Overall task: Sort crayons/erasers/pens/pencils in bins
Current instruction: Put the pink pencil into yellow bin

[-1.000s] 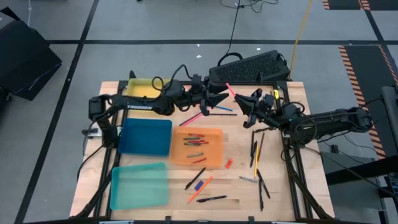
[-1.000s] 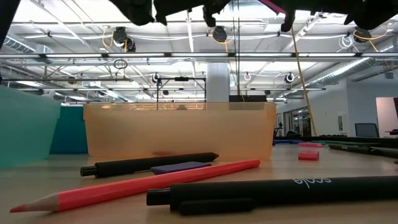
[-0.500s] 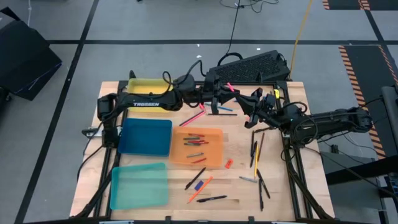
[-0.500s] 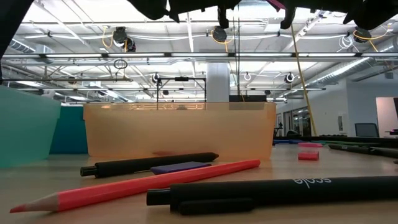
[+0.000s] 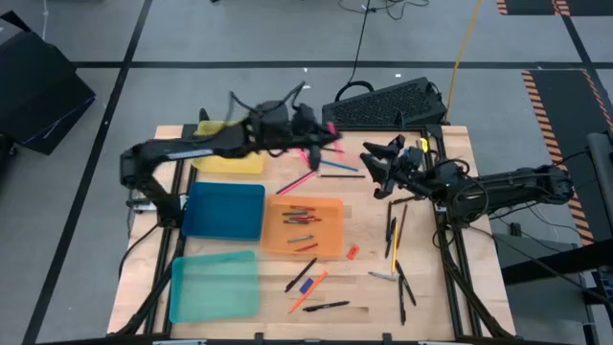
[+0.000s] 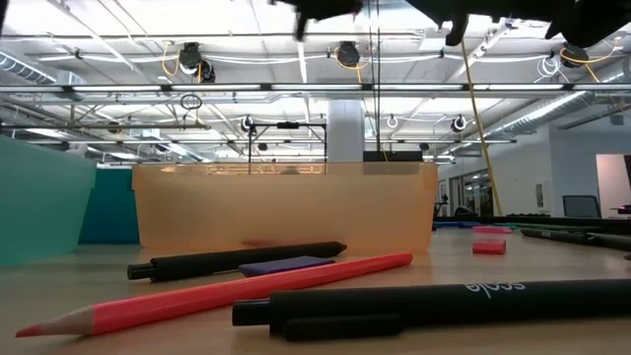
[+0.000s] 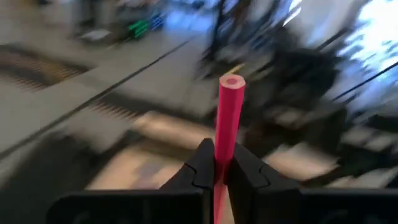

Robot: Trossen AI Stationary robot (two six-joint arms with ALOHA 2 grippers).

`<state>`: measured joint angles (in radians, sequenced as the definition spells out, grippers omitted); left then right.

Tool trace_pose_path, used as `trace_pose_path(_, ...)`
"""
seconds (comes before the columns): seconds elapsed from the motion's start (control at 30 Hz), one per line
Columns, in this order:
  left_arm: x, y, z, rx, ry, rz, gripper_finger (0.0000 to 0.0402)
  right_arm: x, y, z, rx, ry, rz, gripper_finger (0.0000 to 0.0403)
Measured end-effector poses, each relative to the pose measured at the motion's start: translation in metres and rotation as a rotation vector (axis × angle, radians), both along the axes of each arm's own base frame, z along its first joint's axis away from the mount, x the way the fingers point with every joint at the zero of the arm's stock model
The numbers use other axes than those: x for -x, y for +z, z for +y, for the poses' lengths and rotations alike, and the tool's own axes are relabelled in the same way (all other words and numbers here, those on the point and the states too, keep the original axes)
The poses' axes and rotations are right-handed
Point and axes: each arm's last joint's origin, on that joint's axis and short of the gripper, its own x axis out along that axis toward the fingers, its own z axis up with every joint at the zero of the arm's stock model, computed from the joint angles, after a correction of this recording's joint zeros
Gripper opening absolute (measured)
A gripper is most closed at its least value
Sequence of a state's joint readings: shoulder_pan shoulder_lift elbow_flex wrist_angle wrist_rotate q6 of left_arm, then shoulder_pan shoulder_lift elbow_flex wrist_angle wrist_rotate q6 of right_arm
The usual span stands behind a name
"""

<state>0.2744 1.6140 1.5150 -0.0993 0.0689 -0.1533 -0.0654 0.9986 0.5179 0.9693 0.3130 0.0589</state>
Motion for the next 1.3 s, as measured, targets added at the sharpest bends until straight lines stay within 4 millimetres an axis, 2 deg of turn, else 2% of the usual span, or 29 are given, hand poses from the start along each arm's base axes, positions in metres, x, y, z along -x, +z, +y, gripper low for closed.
trace_pose_path(0.1,0.036,0.002,0.010,-0.022,0.169,0.217,0.0019,-0.003,-0.008,0.002,-0.017,0.016,0.085,0.0202)
trace_pose_path(0.2,0.069,-0.010,0.024,-0.005,0.315,0.497,0.0019,-0.011,-0.008,0.007,-0.030,0.044,0.201,0.0216)
trace_pose_path(0.37,0.116,-0.044,0.059,0.025,0.426,1.018,0.0019,-0.036,0.020,0.022,0.022,0.093,0.391,0.0215)
trace_pose_path(0.5,0.137,-0.072,0.092,0.070,0.444,1.263,0.0019,-0.061,0.031,0.026,0.028,0.109,0.577,0.0208)
trace_pose_path(0.63,0.149,-0.106,0.119,0.091,0.447,1.354,0.0021,-0.081,0.019,0.016,-0.079,0.083,0.729,0.0206)
trace_pose_path(0.73,0.150,-0.131,0.127,0.085,0.413,1.396,0.0029,-0.092,0.007,0.003,-0.246,0.030,0.822,0.0206)
trace_pose_path(0.83,0.151,-0.150,0.125,0.088,0.345,1.448,0.0031,-0.108,0.011,-0.005,-0.327,0.035,0.866,0.0206)
trace_pose_path(0.9,0.148,-0.160,0.124,0.080,0.300,1.430,0.0026,-0.120,0.015,-0.008,-0.318,0.032,0.900,0.0206)
trace_pose_path(1.0,0.148,-0.170,0.120,0.086,0.227,1.408,0.0023,-0.134,0.011,-0.020,-0.300,0.057,1.004,0.0206)
trace_pose_path(1.17,0.149,-0.186,0.116,0.066,0.190,1.400,0.0060,-0.140,-0.015,-0.054,-0.384,0.080,1.142,0.0206)
trace_pose_path(1.3,0.151,-0.193,0.113,0.068,0.172,1.417,0.0112,-0.132,-0.040,-0.082,-0.320,0.054,1.349,0.0206)
